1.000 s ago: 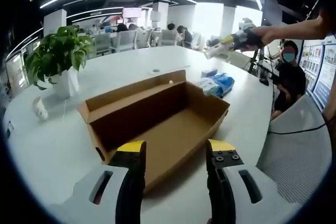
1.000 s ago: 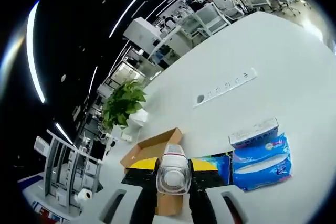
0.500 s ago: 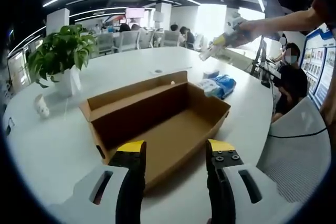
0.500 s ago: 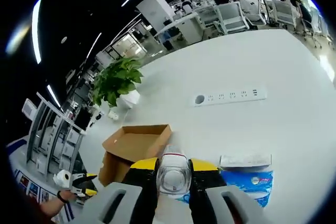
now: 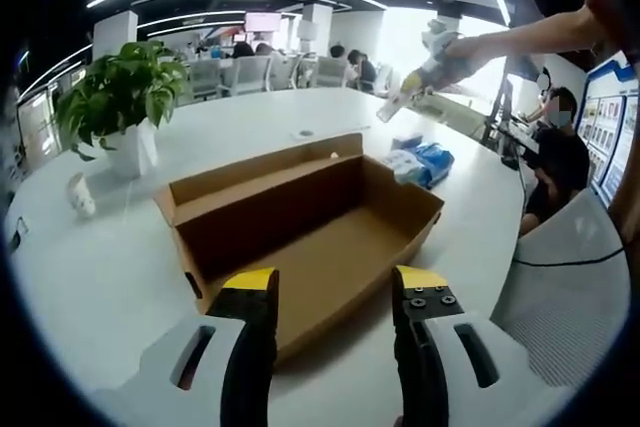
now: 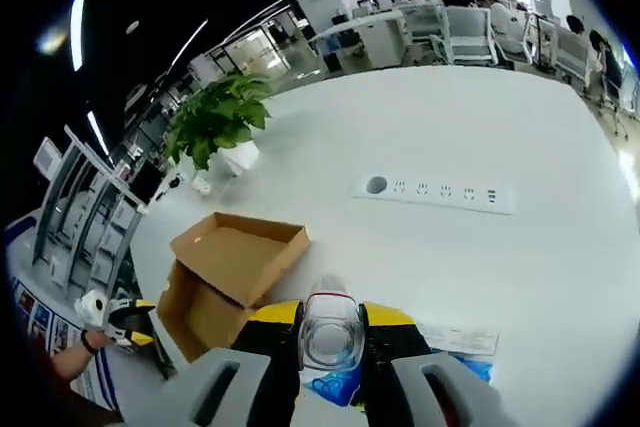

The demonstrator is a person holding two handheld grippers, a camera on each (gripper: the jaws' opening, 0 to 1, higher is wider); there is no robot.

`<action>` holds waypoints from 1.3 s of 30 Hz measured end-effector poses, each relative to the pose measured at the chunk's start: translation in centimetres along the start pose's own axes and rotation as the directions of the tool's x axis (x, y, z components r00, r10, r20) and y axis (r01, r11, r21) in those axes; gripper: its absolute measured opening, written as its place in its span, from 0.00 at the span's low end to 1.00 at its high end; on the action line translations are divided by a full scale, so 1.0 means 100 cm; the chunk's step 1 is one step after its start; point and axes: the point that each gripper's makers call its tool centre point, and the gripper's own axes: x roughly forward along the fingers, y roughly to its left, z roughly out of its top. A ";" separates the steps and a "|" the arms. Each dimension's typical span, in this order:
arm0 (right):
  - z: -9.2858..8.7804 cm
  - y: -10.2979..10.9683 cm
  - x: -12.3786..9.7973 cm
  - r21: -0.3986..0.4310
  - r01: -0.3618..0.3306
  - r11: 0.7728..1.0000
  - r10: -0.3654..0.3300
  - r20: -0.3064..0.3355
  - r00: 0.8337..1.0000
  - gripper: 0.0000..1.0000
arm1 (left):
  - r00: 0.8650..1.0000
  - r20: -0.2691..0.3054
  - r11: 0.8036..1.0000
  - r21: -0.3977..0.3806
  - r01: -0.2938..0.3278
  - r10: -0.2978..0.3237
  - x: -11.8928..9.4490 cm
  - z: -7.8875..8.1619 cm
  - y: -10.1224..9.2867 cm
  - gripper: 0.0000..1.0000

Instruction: Operate the shoe box by opening the lid, removing the specified soft item, and placing it in the target area until the item is outside and the box remains undamaged.

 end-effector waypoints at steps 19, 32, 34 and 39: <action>-0.005 -0.006 0.032 -0.306 0.030 0.951 -0.085 -0.169 0.982 0.17 | 1.000 -0.025 1.000 -0.019 -0.010 0.010 -0.002 -0.014 -0.001 0.46; -0.008 -0.017 0.047 -0.518 0.002 0.855 -0.160 -0.260 0.952 0.18 | 0.999 -0.034 0.999 -0.026 -0.022 0.021 -0.004 -0.017 0.004 0.46; -0.009 -0.020 0.047 -0.550 0.001 0.835 -0.179 -0.271 0.946 0.18 | 0.999 -0.035 0.999 -0.025 -0.021 0.020 -0.004 -0.017 0.003 0.46; -0.013 -0.027 0.052 -0.618 -0.019 0.786 -0.212 -0.298 0.931 0.18 | 0.999 -0.037 0.999 -0.029 -0.024 0.022 -0.005 -0.019 0.005 0.46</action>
